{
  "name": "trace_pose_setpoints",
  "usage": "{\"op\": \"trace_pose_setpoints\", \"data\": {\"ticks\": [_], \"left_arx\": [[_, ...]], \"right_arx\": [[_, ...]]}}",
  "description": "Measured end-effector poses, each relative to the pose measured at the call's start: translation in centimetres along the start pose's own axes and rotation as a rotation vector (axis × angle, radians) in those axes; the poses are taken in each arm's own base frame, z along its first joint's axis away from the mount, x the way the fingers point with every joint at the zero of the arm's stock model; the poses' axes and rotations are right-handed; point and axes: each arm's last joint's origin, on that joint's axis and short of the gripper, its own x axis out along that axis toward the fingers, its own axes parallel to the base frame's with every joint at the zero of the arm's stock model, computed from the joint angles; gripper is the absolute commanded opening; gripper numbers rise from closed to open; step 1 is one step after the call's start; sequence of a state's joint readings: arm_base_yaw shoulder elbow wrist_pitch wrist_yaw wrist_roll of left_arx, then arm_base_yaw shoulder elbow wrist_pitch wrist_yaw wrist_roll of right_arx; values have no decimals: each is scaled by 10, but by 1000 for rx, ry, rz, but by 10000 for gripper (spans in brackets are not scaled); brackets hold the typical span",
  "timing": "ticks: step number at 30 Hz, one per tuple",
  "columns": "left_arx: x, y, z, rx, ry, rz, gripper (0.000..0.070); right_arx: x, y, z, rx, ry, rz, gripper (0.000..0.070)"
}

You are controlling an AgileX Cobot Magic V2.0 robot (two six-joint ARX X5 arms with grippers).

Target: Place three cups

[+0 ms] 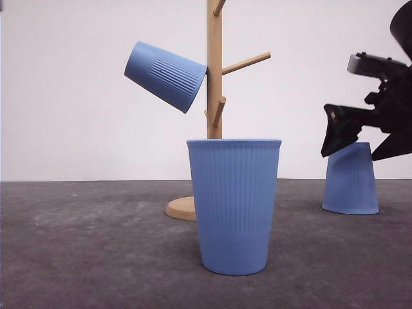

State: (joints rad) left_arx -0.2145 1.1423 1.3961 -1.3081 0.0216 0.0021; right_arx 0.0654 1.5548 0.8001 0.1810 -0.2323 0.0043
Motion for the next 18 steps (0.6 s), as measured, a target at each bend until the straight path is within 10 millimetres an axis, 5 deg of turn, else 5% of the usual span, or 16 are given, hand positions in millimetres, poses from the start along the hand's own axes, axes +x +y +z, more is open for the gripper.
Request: {"op": "trace_pose_setpoints", "data": {"ticks": [5,12,18], "left_arx": [[9,-1,-28,-34,24,-2,550],[8,-1,-42,-69,13,-2,550],[8,-1,-39,-75,-30,-4,550]], "right_arx": [[13,-4,-3,7,28,-2,676],[18,-5,12,-4,-13,0,390],[17,-7,12,-4,-14,2,293]]}}
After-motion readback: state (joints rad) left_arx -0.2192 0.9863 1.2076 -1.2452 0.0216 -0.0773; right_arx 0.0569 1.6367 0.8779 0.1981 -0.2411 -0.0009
